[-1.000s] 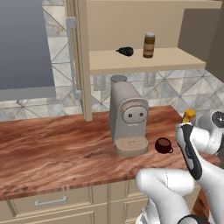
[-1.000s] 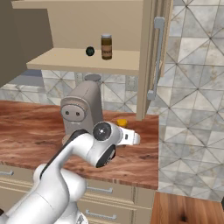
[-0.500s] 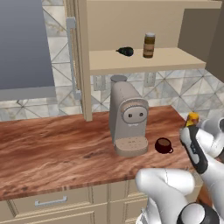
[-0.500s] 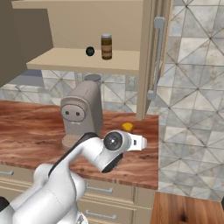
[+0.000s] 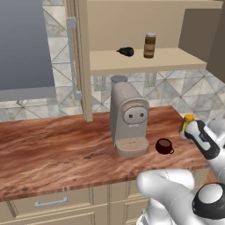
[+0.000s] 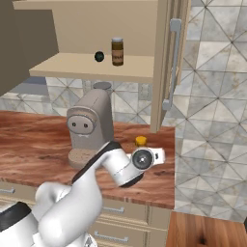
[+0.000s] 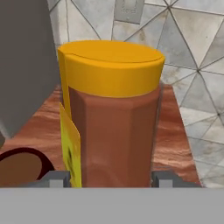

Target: Pick the cinnamon and honey bottle from the cabinet and place them next to the mug.

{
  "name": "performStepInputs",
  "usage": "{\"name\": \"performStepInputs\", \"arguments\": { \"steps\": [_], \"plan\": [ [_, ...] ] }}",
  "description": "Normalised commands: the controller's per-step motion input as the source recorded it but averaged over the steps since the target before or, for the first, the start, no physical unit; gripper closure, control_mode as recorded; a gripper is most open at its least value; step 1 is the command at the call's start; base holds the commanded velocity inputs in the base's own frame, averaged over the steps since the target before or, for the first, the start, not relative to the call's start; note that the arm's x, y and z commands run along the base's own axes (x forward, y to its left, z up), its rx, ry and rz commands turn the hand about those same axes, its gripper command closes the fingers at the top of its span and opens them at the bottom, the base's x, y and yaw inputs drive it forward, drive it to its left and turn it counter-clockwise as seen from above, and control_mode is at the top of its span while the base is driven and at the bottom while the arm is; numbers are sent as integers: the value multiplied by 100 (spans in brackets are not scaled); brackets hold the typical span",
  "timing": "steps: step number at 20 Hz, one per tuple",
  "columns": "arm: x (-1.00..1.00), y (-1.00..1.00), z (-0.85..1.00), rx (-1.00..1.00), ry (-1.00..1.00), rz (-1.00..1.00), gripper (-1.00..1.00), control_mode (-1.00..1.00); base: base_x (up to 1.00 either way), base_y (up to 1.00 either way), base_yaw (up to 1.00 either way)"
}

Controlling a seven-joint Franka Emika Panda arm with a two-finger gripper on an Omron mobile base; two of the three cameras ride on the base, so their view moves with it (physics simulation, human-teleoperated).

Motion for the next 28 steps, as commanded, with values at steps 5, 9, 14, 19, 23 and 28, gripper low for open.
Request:
{"name": "performStepInputs", "arguments": {
  "steps": [5, 9, 14, 19, 23, 28],
  "plan": [
    [25, 7, -15, 1, 0, 10, 100, -100, 0, 0, 0],
    [35, 13, -22, 0, 4, 0, 100, -100, 0, 0, 0],
    [24, 20, -25, 0, 3, 0, 100, -100, 0, 0, 0],
    [5, 2, -33, 0, 1, 1, 100, -100, 0, 0, 0],
    [0, -6, -29, 0, 0, 0, 100, -100, 0, 0, 0],
    [0, -7, -11, 0, 0, 0, 100, -100, 0, 0, 0]
  ]
}}
